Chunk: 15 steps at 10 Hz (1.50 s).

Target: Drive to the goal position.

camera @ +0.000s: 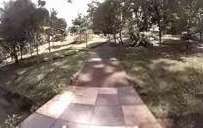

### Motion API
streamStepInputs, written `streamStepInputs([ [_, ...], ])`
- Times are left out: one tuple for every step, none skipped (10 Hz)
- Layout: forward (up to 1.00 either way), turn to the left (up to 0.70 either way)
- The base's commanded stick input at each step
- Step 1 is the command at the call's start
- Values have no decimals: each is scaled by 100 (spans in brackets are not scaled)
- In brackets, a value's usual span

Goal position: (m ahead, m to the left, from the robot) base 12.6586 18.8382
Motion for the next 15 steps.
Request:
streamStepInputs([
  [45, 0],
  [45, 0],
  [45, 0],
  [45, 0],
  [45, 0],
  [45, 0],
  [45, 0],
  [45, 0],
  [45, 0],
  [45, 0],
  [45, 0],
  [45, 0],
  [45, 0],
  [45, 0],
  [45, 0],
])
